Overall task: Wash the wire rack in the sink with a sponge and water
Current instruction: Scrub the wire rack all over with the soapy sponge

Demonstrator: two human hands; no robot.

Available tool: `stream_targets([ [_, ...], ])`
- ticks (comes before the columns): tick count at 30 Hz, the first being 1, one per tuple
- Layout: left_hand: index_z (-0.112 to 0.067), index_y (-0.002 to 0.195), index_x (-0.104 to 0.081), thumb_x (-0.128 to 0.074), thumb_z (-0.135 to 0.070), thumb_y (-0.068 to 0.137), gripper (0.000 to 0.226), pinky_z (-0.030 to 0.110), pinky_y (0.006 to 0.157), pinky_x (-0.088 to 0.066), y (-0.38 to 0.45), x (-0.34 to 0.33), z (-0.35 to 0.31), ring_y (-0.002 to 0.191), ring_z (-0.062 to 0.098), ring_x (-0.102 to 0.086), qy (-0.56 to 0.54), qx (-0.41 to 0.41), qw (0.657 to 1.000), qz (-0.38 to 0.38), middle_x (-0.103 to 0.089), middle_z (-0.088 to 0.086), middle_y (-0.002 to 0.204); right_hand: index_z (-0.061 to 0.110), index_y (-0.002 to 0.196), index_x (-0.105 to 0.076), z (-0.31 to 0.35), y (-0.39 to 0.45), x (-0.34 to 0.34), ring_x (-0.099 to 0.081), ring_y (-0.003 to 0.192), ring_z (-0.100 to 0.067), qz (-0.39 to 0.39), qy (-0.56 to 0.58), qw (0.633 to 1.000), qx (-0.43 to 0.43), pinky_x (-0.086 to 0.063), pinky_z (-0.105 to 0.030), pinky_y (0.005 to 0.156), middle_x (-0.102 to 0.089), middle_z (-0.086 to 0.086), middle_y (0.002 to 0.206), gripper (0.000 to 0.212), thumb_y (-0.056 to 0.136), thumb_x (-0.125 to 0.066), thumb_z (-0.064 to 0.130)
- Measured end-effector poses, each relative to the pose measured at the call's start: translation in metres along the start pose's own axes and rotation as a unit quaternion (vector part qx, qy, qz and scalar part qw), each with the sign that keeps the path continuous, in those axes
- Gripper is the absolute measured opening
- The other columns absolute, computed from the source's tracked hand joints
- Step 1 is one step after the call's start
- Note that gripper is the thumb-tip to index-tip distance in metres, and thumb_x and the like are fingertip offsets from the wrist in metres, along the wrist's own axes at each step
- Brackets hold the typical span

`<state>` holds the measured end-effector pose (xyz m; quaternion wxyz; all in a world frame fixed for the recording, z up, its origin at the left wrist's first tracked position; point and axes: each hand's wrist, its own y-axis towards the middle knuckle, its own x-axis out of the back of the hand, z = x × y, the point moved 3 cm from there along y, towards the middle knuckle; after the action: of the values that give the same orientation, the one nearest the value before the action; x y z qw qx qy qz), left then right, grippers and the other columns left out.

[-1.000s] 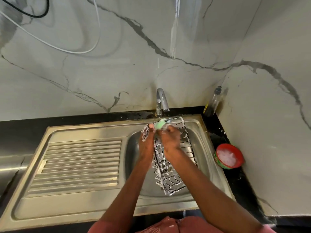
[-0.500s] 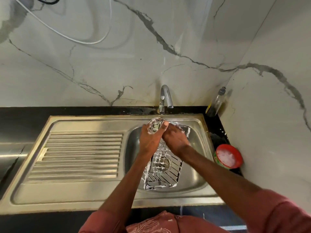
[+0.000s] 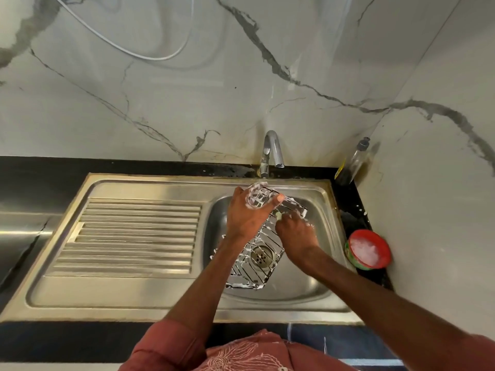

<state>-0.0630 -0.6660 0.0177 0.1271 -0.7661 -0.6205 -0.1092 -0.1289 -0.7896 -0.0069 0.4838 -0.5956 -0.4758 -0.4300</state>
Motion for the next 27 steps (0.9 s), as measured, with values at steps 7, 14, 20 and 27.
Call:
stream_targets([
  [7, -0.038, 0.117, -0.054, -0.072, -0.083, 0.067, 0.07, 0.036, 0.097, -0.051, 0.005, -0.004, 0.015, 0.115, 0.019, -0.062, 0.015, 0.051, 0.998, -0.021, -0.061, -0.003, 0.125, 0.005, 0.119, -0.062, 0.0, -0.01, 0.005, -0.059, 0.113, -0.033, -0.007, 0.112, 0.994, 0.009, -0.056, -0.042, 0.085, -0.062, -0.014, 0.12, 0.036, 0.084, -0.065, -0.001],
  [14, -0.038, 0.125, -0.064, -0.077, -0.082, 0.066, 0.075, 0.024, 0.091, -0.048, 0.006, -0.006, 0.013, 0.114, 0.007, -0.062, -0.066, 0.048, 0.996, -0.029, -0.067, -0.013, 0.124, 0.006, 0.131, -0.055, 0.018, -0.003, -0.016, -0.048, 0.123, -0.03, 0.01, 0.077, 0.997, 0.024, -0.055, -0.039, 0.09, -0.044, -0.015, 0.139, 0.044, 0.089, -0.065, 0.0],
  [20, -0.028, 0.131, -0.059, -0.08, -0.077, 0.067, 0.084, 0.022, 0.087, -0.052, 0.003, -0.003, 0.017, 0.113, 0.007, -0.063, -0.108, 0.049, 0.991, -0.063, -0.067, -0.008, 0.126, 0.009, 0.127, -0.063, 0.04, -0.03, -0.042, -0.047, 0.128, -0.031, 0.073, 0.075, 0.994, 0.032, -0.054, -0.045, 0.096, -0.053, -0.013, 0.138, 0.035, 0.093, -0.058, 0.0],
  [27, -0.022, 0.131, -0.059, -0.078, -0.071, 0.072, 0.078, 0.014, 0.079, -0.049, 0.005, -0.001, 0.019, 0.112, 0.013, -0.065, -0.147, 0.06, 0.98, -0.119, -0.068, -0.004, 0.124, 0.007, 0.125, -0.061, 0.027, -0.034, -0.036, -0.051, 0.121, -0.03, 0.024, 0.187, 0.982, -0.028, -0.055, -0.042, 0.091, -0.051, -0.012, 0.135, 0.038, 0.087, -0.066, 0.005],
])
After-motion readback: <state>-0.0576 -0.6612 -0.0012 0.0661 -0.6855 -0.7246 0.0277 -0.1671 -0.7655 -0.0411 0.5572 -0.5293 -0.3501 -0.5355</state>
